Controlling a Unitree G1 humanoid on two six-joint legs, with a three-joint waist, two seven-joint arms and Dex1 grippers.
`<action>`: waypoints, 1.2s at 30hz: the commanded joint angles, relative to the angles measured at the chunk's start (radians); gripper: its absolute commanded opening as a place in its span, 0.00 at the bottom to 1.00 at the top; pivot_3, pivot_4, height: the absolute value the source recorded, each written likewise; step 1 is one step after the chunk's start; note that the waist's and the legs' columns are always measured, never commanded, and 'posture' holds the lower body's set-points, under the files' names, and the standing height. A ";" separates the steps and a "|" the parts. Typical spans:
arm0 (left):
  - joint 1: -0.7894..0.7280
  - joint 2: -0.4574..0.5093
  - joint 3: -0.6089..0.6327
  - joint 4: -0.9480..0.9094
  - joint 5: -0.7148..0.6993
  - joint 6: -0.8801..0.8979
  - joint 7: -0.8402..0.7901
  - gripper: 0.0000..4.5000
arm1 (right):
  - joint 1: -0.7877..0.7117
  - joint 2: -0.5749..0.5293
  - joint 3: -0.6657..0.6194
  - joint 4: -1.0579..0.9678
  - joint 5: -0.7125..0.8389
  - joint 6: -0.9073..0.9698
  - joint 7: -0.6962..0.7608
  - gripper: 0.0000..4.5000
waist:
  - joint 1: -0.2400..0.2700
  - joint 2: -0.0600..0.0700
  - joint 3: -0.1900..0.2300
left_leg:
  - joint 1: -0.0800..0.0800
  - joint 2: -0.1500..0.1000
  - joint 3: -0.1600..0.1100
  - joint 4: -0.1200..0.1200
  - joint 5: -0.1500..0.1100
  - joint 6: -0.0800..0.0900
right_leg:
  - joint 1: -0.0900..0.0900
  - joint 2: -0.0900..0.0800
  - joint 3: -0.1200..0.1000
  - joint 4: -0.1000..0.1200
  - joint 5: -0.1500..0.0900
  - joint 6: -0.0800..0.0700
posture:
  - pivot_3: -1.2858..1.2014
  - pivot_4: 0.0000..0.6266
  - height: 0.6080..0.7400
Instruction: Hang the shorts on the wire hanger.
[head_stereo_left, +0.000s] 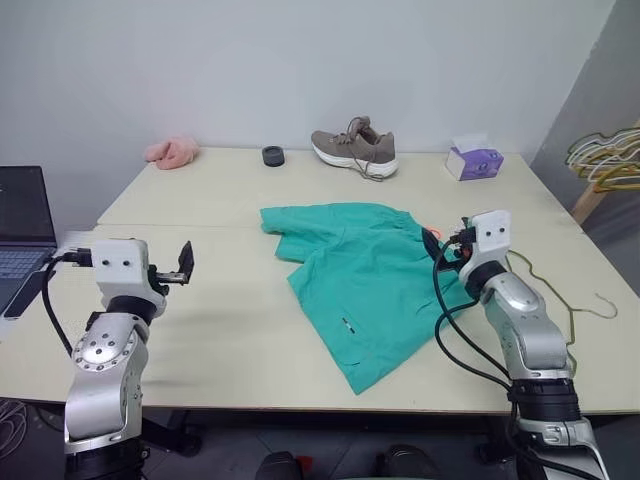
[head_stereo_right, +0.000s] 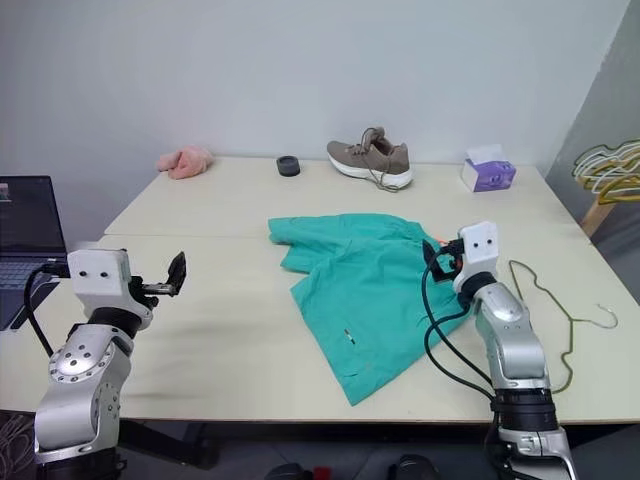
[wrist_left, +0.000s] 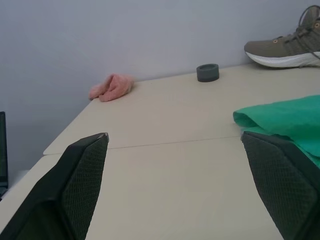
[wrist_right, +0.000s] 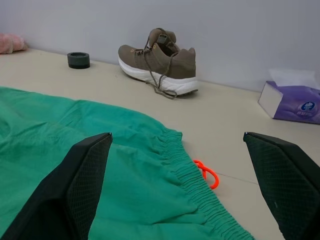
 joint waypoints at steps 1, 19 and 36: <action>-0.007 0.015 -0.005 -0.018 0.009 -0.022 -0.012 1.00 | -0.010 -0.002 -0.002 -0.038 -0.004 -0.035 0.003 1.00 | 0.000 0.000 0.000 | 0.000 0.000 0.000 0.000 0.000 0.000 | 0.000 0.000 0.000 0.000 0.000 0.000 | 0.49 0.00 1.00; 0.068 0.007 -0.040 -0.073 0.009 -0.018 -0.054 1.00 | 0.085 -0.041 -0.011 -0.091 0.033 -0.016 0.111 1.00 | 0.001 0.000 0.000 | 0.000 0.000 0.001 0.000 0.000 0.000 | 0.000 0.000 0.001 0.000 0.000 -0.001 | 0.49 0.00 1.00; 0.191 0.182 -0.275 -0.192 -0.213 0.094 -0.549 1.00 | 0.267 -0.332 0.101 -0.334 0.273 0.100 0.615 1.00 | -0.014 0.000 0.000 | 0.000 0.000 0.002 0.000 0.000 0.000 | -0.001 0.000 0.002 -0.002 0.000 0.000 | 0.46 0.00 1.00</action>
